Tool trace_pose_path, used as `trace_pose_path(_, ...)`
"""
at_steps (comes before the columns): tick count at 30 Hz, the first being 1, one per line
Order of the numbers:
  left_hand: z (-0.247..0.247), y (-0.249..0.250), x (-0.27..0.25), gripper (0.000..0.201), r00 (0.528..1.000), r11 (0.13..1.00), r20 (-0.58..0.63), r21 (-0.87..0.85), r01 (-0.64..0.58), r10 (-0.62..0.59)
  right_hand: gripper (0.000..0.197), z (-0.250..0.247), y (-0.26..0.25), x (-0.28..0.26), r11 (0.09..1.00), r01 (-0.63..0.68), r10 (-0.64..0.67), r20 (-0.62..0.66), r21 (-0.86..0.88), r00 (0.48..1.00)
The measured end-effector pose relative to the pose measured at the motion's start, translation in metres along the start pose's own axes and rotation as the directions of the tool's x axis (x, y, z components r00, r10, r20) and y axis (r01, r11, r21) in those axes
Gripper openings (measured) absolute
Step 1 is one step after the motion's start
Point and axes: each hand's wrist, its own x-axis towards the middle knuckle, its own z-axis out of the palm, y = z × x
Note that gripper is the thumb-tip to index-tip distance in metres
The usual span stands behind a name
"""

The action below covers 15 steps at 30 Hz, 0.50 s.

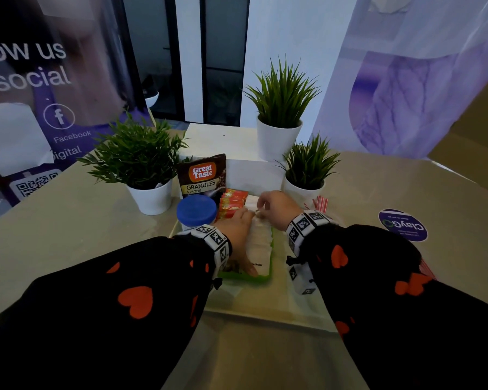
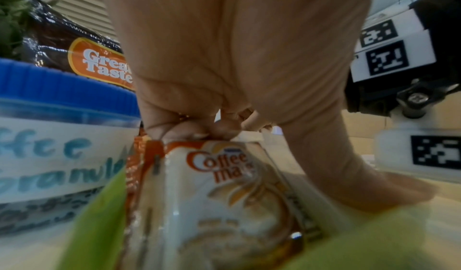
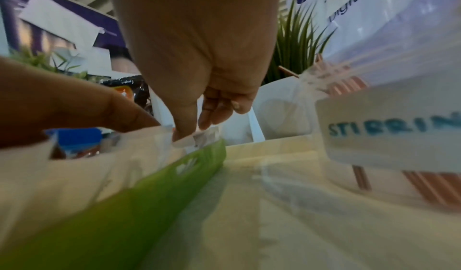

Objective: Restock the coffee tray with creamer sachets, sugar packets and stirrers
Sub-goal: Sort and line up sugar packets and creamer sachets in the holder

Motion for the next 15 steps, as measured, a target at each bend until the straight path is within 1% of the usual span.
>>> trace_pose_path(1, -0.001, 0.000, 0.000, 0.150, 1.000, 1.000, 0.010, 0.001, 0.001, -0.001, 0.020, 0.001, 0.003, -0.002, 0.999, -0.041, 0.043, -0.047, 0.035, 0.998)
trace_pose_path(3, -0.002, 0.001, 0.000, 0.154, 1.000, 1.000, 0.030, -0.006, 0.010, -0.009, 0.019, 0.003, 0.004, -0.007, 0.992, -0.126, 0.128, -0.118, 0.027, 0.985)
trace_pose_path(5, -0.004, 0.001, 0.000, 0.157, 0.999, 1.000, 0.044, -0.024, 0.015, -0.014, 0.014, 0.007, 0.004, -0.012, 0.985, -0.175, 0.172, -0.105, -0.017, 0.979)
trace_pose_path(8, -0.006, 0.002, 0.001, 0.157, 0.998, 0.999, 0.065, -0.049, 0.018, -0.015, 0.012, 0.014, 0.005, -0.018, 0.979, -0.202, 0.201, -0.065, 0.000, 0.977)
trace_pose_path(10, -0.008, 0.002, 0.001, 0.156, 0.997, 0.999, 0.073, -0.048, 0.021, -0.017, 0.009, 0.014, 0.007, -0.021, 0.982, -0.189, 0.190, -0.069, 0.030, 0.979)
trace_pose_path(13, -0.007, 0.001, 0.003, 0.156, 0.997, 0.999, 0.075, -0.033, 0.026, -0.024, 0.010, 0.011, 0.007, -0.023, 0.991, -0.088, 0.099, -0.115, 0.097, 0.988)
trace_pose_path(15, -0.006, 0.001, 0.005, 0.157, 0.996, 0.999, 0.086, -0.019, 0.029, -0.027, 0.014, 0.010, 0.008, -0.022, 0.997, -0.026, 0.032, -0.076, 0.075, 0.997)
